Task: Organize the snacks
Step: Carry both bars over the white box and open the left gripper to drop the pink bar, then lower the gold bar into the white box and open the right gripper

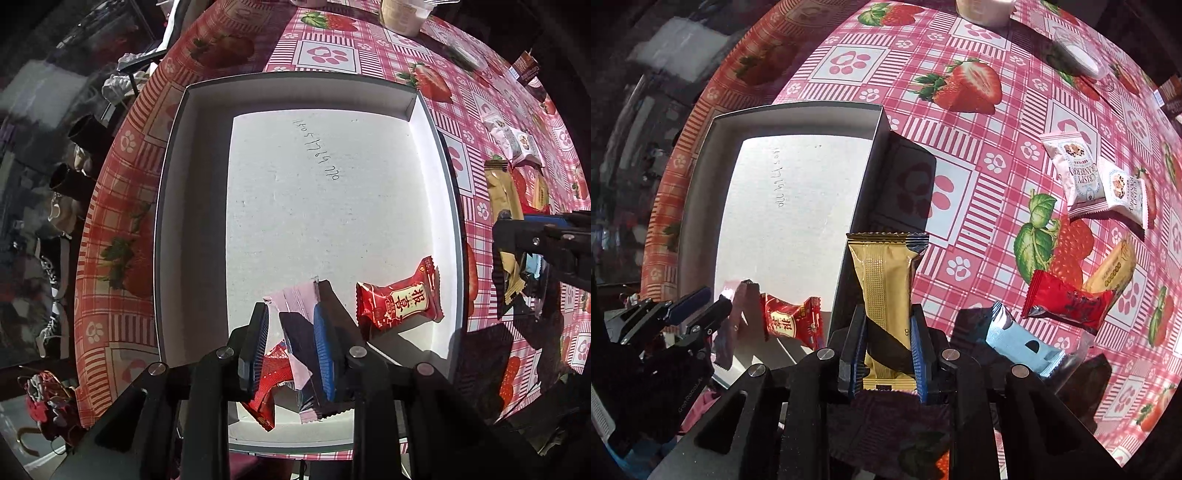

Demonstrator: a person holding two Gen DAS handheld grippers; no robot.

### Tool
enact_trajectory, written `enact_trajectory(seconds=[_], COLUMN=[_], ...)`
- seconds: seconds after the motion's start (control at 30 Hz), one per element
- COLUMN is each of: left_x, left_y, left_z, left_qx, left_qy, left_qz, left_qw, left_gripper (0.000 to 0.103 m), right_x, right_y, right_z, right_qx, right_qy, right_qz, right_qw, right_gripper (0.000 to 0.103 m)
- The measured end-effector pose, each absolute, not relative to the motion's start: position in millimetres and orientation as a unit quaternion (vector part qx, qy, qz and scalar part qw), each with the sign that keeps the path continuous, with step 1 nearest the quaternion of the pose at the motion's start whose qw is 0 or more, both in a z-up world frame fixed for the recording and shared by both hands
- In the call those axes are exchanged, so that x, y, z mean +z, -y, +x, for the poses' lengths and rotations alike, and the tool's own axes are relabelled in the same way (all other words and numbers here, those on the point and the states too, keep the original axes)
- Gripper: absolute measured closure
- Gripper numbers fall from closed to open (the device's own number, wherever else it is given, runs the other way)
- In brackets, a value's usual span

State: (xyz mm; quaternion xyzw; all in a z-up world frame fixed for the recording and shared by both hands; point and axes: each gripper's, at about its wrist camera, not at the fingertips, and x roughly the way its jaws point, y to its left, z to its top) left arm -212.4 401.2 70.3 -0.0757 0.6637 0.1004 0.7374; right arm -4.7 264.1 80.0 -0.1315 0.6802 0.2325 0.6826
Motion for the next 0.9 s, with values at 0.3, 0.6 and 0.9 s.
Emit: enact_trajectory(seconds=[0.3,0.6,0.9], left_x=[84,96,108], left_y=[-409,-409,-398], left_z=[-212,-215,-214], left_qx=[0.136,0.156,0.141], left_qy=[-0.654,-0.644,-0.651], left_qz=[-0.067,-0.035,-0.028], left_qw=[0.741,0.748,0.745], left_gripper=[0.022,0.018,0.018], right_x=[84,86,104], right_y=[-330,-317,-307], right_z=[-12,-21,-22], right_qx=[0.289,0.267,0.260], right_qy=[-0.686,-0.679,-0.666], right_qz=[-0.135,-0.155,-0.162], right_qw=[0.654,0.666,0.680], right_gripper=[0.079,0.003,0.002])
